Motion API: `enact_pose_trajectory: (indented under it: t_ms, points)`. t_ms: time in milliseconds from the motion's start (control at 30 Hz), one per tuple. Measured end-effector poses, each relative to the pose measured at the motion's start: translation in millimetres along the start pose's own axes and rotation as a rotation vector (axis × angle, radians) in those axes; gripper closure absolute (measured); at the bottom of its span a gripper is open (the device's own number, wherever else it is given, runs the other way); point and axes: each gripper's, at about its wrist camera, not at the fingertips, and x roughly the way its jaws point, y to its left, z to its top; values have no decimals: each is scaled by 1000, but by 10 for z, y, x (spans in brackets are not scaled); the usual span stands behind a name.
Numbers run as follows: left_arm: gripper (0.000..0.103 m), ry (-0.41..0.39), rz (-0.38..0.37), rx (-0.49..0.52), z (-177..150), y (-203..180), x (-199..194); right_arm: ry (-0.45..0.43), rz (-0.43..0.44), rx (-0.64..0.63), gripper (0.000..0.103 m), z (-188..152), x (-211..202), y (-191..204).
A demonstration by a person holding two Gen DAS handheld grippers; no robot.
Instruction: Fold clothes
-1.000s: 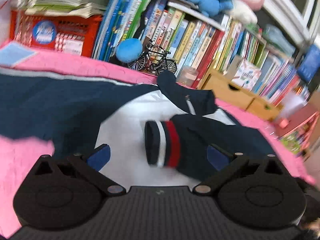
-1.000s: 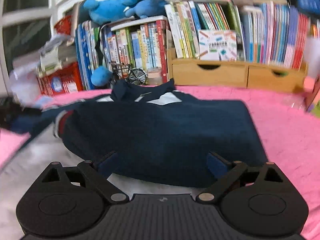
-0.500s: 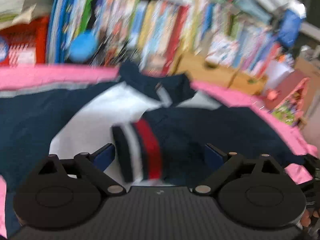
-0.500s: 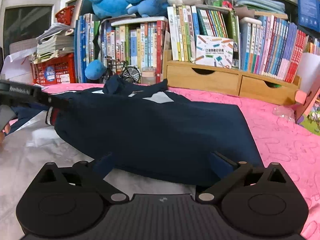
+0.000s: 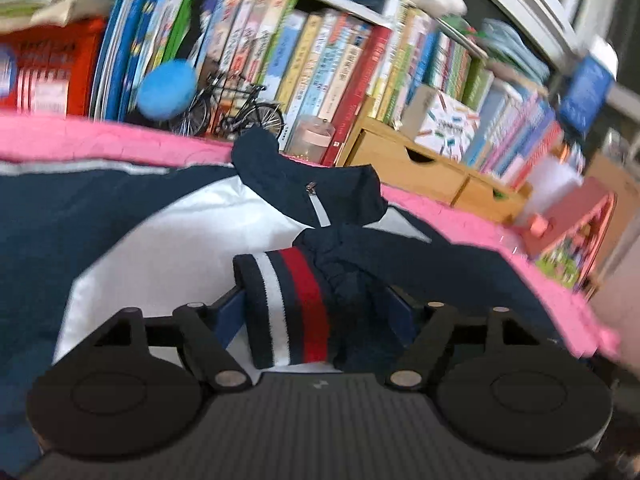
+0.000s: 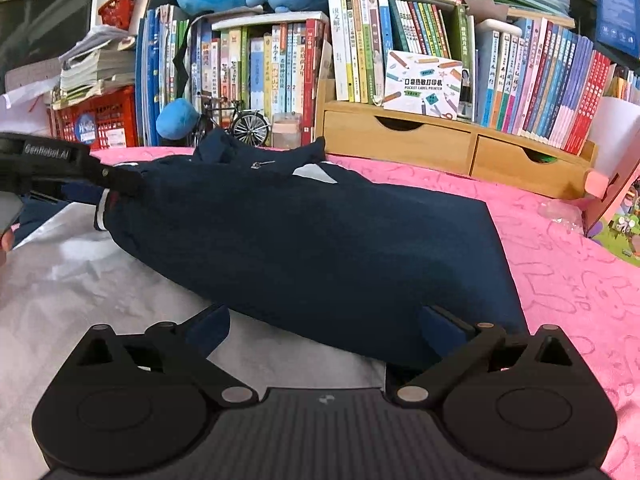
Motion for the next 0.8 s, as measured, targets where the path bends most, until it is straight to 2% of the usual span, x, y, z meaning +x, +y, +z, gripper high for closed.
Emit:
enact_pose_trajectory:
  t_ms: [33, 67, 100, 167, 233, 300, 333, 367, 400, 433, 467, 567, 600, 700, 800]
  points:
    - [41, -10, -20, -28, 13, 21, -5, 3, -3, -3, 0, 1, 5, 6]
    - [62, -22, -28, -45, 29, 25, -10, 5, -6, -6, 0, 2, 11, 12]
    - [77, -26, -34, -54, 48, 18, -6, 8, -8, -9, 0, 3, 16, 18]
    - [84, -1, -30, -57, 84, -13, 56, 13, -13, -12, 0, 5, 25, 21]
    - [78, 52, 21, -37, 110, -72, 196, 19, -18, -17, 0, 2, 34, 27]
    - [58, 85, 68, -47, 122, -85, 320, 25, -23, -24, 0, -4, 45, 36]
    - [55, 89, 82, -65, 127, -73, 367, 26, -28, -30, 0, -9, 47, 46]
    - [56, 80, 77, -87, 128, -46, 383, 26, -31, -33, 0, -10, 49, 53]
    - [76, 69, 63, -106, 127, -15, 381, 26, -33, -37, 0, -11, 52, 59]
    - [89, 57, 56, -117, 131, 4, 371, 27, -34, -37, 0, -13, 55, 61]
    - [95, 39, 67, -110, 143, 0, 339, 28, -35, -38, 0, -16, 59, 63]
    - [98, -45, 95, -24, 192, -68, 169, 36, -30, -36, 0, -16, 77, 57]
    - [98, -58, 79, -9, 218, -71, 119, 40, -29, -35, 0, -16, 84, 55]
    - [97, -40, -24, -23, 307, 5, 35, 47, -37, -37, 0, -7, 90, 57]
    - [92, 23, -64, -111, 328, 150, 137, 52, -41, -39, 0, -1, 96, 57]
